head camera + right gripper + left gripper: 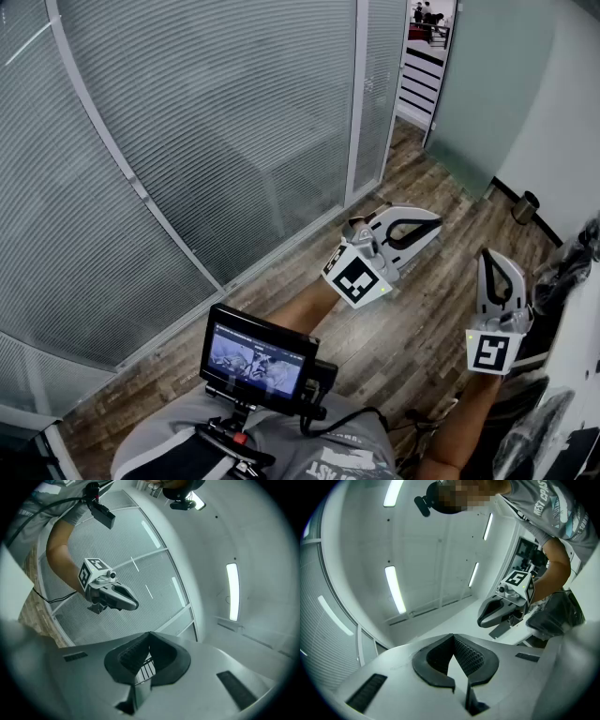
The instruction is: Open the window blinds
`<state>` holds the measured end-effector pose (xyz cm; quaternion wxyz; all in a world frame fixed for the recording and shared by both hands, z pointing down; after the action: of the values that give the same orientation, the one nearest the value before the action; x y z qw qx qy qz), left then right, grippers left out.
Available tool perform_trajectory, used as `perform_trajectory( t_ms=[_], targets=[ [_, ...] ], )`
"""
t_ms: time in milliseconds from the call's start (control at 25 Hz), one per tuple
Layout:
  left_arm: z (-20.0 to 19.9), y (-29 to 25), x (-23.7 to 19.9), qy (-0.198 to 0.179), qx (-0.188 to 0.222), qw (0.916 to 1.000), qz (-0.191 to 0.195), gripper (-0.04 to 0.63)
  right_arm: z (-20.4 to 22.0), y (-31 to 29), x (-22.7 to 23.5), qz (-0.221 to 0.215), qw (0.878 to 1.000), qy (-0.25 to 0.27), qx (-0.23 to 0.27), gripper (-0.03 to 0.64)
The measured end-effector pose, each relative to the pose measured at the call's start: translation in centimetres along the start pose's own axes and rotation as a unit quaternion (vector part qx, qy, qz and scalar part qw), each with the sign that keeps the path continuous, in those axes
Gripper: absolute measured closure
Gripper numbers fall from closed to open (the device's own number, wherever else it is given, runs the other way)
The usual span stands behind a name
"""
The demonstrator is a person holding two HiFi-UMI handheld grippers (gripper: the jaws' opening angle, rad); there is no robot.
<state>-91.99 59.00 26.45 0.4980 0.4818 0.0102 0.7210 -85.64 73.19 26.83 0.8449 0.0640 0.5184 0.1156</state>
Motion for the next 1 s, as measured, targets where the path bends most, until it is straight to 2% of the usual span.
perform_trajectory(
  t_ms=[360,600,800,1000],
  targets=[
    [0.2,-2.9,2.6,-0.003,-0.001,1.0,0.003,0.591,2.3,2.7,1.2,0.001,1.0,-0.001,0.006,0.614],
    [1.2,-4.4,3.1,-0.003,-0.006,0.9999,0.008,0.591,3.3,3.1,2.0,-0.005,0.999,-0.019,0.035,0.612],
    [4.2,-4.9,2.1,0.006,-0.012,0.9999,0.001,0.591,5.9,1.1,1.5,-0.018,0.999,-0.024,0.041,0.612],
    [9.6,-6.1,1.7,0.022,-0.014,0.9997,0.002,0.591,11.1,-1.0,1.2,-0.027,0.999,-0.033,0.013,0.612]
  ],
)
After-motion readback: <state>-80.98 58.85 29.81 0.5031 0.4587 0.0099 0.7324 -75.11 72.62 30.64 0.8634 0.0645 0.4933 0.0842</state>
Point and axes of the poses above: the fingertips, and each gripper's own axes: y backward along the fingers, x to its right, z out of its underside, the point moved 5 cm from there along y, backward along the fingers, and after that the axes turned 14 degrees about x, right-handed, at the moved point
